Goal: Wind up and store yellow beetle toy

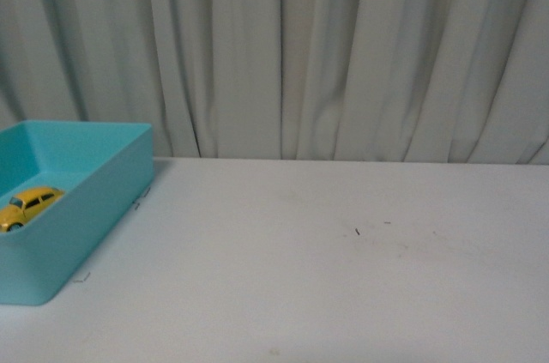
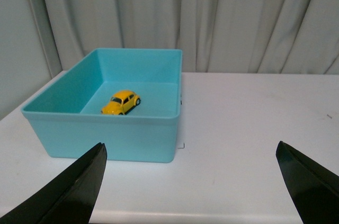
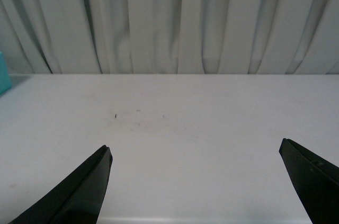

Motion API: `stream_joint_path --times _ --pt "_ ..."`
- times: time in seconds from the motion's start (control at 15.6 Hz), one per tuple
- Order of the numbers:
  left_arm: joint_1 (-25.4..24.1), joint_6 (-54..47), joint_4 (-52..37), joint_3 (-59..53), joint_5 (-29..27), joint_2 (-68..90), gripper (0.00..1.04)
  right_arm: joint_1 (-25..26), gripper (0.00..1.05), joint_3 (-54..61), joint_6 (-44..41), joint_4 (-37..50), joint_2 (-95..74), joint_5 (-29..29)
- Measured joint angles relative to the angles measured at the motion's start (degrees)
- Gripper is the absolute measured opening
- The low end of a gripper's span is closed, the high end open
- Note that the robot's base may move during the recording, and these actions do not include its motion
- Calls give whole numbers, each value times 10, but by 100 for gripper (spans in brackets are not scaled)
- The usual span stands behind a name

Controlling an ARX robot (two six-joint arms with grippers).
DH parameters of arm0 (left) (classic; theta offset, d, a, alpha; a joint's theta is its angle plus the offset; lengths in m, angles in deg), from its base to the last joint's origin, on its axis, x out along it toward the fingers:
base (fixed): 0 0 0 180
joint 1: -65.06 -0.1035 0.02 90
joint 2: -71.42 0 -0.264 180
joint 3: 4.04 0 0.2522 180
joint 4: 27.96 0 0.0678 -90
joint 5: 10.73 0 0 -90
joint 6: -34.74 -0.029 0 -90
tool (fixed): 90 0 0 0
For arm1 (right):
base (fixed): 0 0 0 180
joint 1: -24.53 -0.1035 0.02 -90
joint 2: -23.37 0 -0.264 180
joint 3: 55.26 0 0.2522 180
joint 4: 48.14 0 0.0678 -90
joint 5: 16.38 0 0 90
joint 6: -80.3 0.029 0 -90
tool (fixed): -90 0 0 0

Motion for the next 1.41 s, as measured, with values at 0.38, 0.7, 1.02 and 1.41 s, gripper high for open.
stream_joint_path --times 0.38,0.7,1.02,1.41 --pt "0 0 -1 0 -1 0 98 0 98 0 0 0 0 0" --pt "0 0 0 0 0 0 98 0 98 0 2 0 0 0" --pt "0 0 0 0 0 0 98 0 98 0 2 0 0 0" --pt "0 0 2 0 0 0 98 0 98 0 3 -2 0 0"
